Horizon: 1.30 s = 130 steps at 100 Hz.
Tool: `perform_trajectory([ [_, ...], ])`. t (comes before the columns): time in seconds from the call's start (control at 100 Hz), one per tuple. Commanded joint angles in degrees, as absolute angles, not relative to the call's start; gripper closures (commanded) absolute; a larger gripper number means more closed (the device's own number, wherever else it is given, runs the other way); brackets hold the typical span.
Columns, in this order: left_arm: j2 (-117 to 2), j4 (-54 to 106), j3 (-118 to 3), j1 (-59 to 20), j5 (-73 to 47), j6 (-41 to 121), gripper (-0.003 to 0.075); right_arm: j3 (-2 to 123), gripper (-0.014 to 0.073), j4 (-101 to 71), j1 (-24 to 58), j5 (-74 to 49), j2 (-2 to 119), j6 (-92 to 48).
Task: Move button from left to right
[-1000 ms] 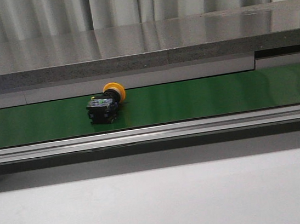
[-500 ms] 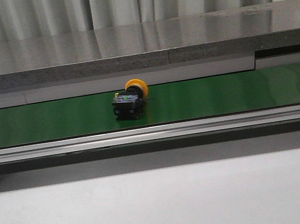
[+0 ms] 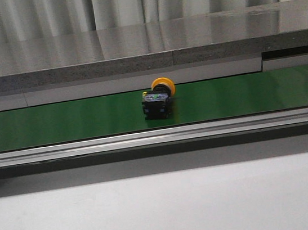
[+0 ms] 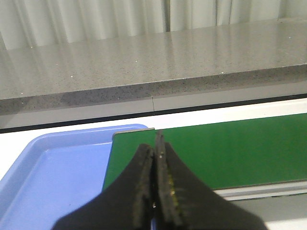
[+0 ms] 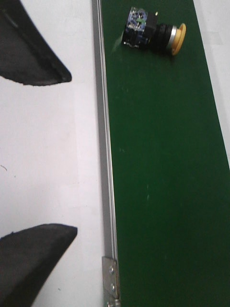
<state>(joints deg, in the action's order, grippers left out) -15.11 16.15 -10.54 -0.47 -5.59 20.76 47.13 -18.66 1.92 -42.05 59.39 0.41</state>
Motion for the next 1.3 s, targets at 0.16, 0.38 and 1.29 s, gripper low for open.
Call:
perform_trajectory([
  [0.16,-15.59,16.66,-12.27,-0.81,-1.74,20.68,0.0741,53.58,-0.0010,-23.34,3.21,-41.66,65.31,-2.41],
  [0.38,-15.59,16.66,-12.27,-0.81,-1.74,20.68,0.0741,60.12,-0.0010,-23.28,10.32,-37.67,74.74,-2.41],
  [1.29,-15.59,16.66,-12.27,-0.81,-1.74,20.68,0.0741,75.87,0.0001,-14.69,16.76,-37.54,99.41,-2.41],
])
